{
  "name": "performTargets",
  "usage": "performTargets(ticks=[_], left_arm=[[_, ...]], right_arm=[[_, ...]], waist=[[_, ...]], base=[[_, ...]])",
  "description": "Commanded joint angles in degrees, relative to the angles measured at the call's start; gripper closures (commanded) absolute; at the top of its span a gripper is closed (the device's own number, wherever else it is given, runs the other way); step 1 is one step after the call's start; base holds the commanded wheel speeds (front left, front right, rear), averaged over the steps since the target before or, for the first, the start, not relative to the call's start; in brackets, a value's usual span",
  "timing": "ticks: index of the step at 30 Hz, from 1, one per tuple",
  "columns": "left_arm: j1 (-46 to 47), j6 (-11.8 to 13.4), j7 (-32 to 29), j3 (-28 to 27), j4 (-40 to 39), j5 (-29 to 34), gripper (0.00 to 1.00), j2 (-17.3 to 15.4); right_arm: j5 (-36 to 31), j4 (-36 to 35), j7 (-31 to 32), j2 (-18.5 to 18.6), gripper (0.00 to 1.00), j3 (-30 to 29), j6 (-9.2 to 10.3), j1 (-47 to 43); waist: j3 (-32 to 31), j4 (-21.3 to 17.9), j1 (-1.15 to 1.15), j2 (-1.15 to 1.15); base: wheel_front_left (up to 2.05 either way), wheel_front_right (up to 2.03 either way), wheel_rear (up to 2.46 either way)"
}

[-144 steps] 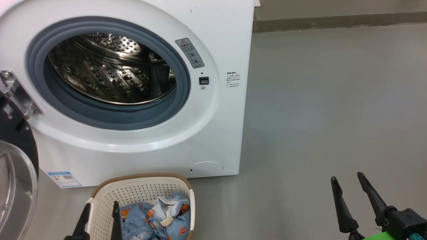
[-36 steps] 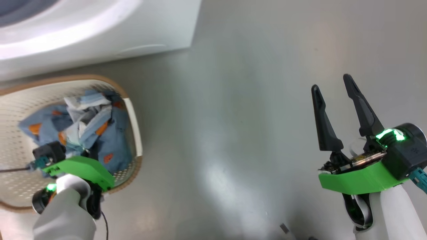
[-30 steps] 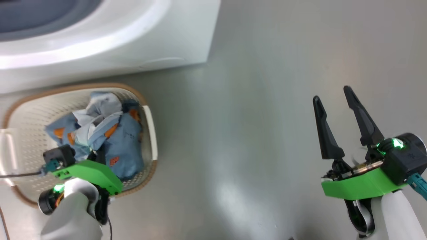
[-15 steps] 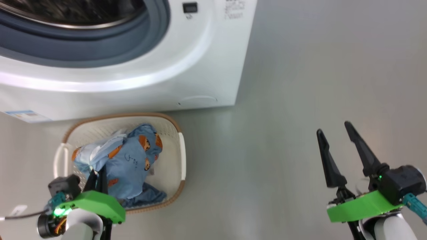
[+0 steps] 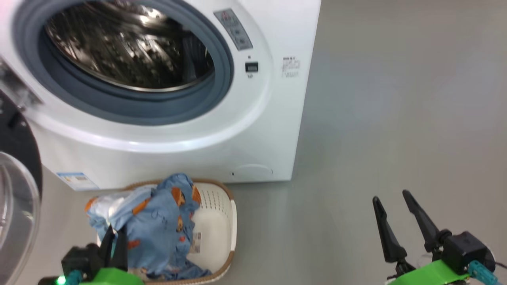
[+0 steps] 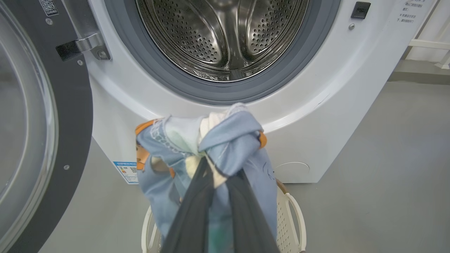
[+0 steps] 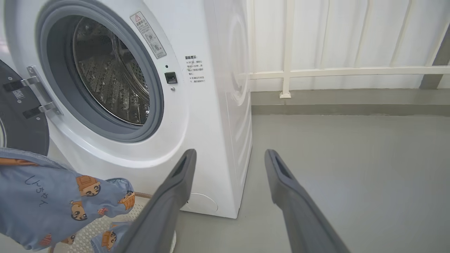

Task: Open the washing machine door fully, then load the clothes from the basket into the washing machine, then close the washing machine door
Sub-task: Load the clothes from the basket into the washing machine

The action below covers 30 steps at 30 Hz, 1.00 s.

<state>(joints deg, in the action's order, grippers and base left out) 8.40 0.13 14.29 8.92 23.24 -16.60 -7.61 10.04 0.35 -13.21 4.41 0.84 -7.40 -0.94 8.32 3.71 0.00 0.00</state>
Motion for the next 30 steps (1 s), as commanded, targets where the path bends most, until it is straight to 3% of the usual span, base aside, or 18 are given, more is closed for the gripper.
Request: performTargets(ticks=[1, 16, 30], left_arm=[[-0.9, 0.8, 0.7, -1.7, -2.9, 0.7, 1.0, -1.9], [-7.9, 2.5, -2.7, 0.3, -16.5, 2.7, 1.0, -4.3], [-9.5, 3.2, -4.2, 1.0, -19.4, 2.3, 1.0, -4.7]], right_arm=[[0.3, -1.1, -0.4, 0.0, 0.0, 1.1, -0.09, -0.6], [-0.5, -4.0, 1.8, -0.7, 0.0, -0.6, -0.09, -5.3], [-0.7, -5.1, 2.7, -1.2, 0.0, -1.3, -0.09, -6.3]], waist=[[-5.4, 0.9, 0.0, 0.0], [-9.7, 0.5, 0.0, 0.0], [-11.1, -0.2, 0.0, 0.0]], base=[[0.0, 0.0, 0.0], [0.0, 0.0, 0.0], [0.0, 0.0, 0.0]])
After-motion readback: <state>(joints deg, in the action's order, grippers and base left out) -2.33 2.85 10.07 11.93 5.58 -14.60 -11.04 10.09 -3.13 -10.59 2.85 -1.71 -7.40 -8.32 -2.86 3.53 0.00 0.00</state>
